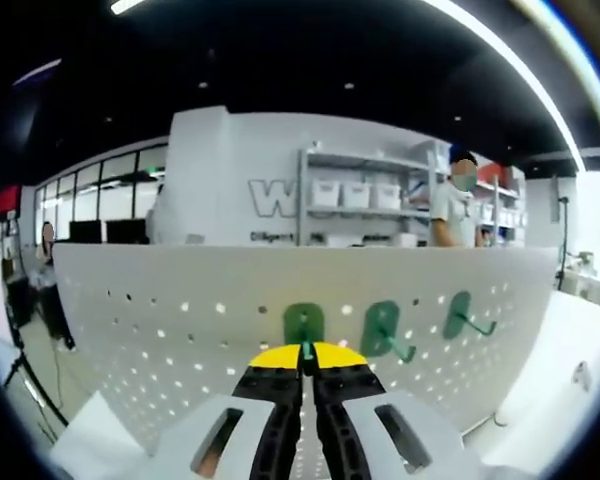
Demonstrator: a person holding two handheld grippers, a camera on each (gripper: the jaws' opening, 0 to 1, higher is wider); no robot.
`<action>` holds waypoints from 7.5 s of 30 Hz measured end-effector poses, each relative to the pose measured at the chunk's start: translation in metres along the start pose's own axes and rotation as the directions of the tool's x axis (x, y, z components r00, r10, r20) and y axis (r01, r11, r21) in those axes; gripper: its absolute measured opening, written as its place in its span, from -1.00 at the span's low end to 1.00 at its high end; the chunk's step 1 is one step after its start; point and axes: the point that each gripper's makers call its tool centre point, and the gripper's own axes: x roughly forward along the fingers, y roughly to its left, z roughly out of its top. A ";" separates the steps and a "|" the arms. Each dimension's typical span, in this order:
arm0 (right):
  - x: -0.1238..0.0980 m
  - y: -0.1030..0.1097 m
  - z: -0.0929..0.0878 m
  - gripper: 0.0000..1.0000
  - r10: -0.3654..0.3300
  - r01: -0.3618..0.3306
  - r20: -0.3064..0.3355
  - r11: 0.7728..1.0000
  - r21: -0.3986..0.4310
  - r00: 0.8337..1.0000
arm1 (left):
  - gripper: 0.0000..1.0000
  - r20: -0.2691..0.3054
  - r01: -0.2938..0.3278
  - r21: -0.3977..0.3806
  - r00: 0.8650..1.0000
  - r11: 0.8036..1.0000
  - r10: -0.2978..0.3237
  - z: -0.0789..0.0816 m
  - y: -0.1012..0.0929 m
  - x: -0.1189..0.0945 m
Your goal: Insert the hook assembly into the mounting plate slot until the hook locks in place.
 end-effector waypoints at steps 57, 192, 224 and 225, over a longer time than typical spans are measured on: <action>-0.015 0.027 -0.013 -0.66 -0.033 0.033 0.014 0.999 -0.042 0.999 | 0.20 -0.261 0.357 -0.097 0.892 0.929 -0.370 -0.107 -0.076 -0.151; 0.012 0.025 -0.077 -0.47 -0.106 0.143 -0.206 0.975 0.170 0.973 | -0.28 -0.687 0.930 -0.120 0.176 0.349 -0.705 -0.306 -0.164 -0.119; 0.006 0.032 -0.085 -0.48 -0.122 0.174 -0.210 0.952 0.252 0.970 | -0.70 -0.753 0.968 -0.012 0.155 0.249 -0.640 -0.328 -0.163 -0.120; 0.005 0.032 -0.084 -0.48 -0.124 0.175 -0.208 0.952 0.251 0.970 | -0.70 -0.755 0.969 -0.011 0.153 0.246 -0.638 -0.328 -0.163 -0.121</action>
